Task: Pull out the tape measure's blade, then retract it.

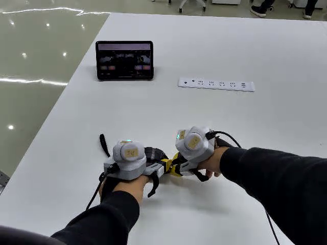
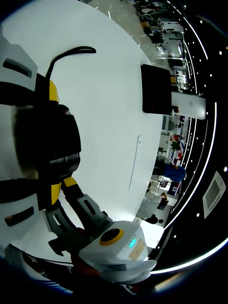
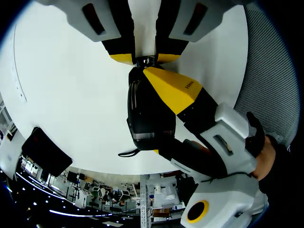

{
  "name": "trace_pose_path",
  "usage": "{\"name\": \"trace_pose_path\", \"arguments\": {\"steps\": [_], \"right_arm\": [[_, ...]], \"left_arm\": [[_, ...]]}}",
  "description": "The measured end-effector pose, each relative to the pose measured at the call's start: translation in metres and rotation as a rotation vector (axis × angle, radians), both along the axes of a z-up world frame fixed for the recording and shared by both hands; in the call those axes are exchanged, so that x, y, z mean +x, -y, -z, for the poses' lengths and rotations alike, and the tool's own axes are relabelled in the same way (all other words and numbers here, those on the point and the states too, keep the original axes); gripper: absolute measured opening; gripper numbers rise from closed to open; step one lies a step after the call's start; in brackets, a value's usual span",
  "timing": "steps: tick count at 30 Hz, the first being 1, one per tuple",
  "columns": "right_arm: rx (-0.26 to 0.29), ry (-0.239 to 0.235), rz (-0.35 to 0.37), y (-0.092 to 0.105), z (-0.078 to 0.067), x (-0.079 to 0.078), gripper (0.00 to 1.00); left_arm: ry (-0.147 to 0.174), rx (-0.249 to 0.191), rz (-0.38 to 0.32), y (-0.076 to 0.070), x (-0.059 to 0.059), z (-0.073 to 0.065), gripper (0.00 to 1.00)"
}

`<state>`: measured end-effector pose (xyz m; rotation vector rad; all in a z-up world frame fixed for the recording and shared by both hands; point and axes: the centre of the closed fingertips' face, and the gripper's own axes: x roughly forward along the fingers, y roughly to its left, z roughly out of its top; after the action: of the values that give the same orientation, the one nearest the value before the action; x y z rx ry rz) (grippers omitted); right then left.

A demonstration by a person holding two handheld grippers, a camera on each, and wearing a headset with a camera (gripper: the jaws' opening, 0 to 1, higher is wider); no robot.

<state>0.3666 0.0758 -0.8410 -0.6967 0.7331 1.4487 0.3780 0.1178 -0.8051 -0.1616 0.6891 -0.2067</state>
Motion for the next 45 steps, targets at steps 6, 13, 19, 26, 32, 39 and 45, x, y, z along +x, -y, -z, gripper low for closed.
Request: {"name": "trace_pose_path", "arguments": {"steps": [6,13,19,26,32,39,45], "right_arm": [[-0.017,-0.017,0.023,0.000,0.000,0.000,0.12],[-0.026,-0.020,0.047,0.002,0.000,-0.002,0.17],[-0.009,0.019,0.099,0.014,-0.009,0.007,0.31],[0.079,0.042,0.210,0.036,-0.032,0.016,0.61],[0.118,0.085,0.251,0.064,-0.048,0.013,0.68],[0.199,0.153,0.331,0.099,-0.072,0.009,0.78],[0.236,0.187,0.388,0.131,-0.090,-0.003,0.82]], "left_arm": [[-0.012,-0.009,0.009,0.001,0.000,0.000,0.59],[-0.014,0.027,0.085,0.001,0.001,-0.004,0.60],[0.020,-0.001,0.121,-0.008,0.008,-0.016,0.85],[0.104,-0.042,0.301,-0.015,0.006,-0.039,1.00],[0.205,-0.004,0.442,-0.023,-0.005,-0.059,1.00],[0.148,0.022,0.449,-0.052,-0.025,-0.055,1.00],[0.185,0.056,0.486,-0.070,-0.047,-0.075,0.98]]}}
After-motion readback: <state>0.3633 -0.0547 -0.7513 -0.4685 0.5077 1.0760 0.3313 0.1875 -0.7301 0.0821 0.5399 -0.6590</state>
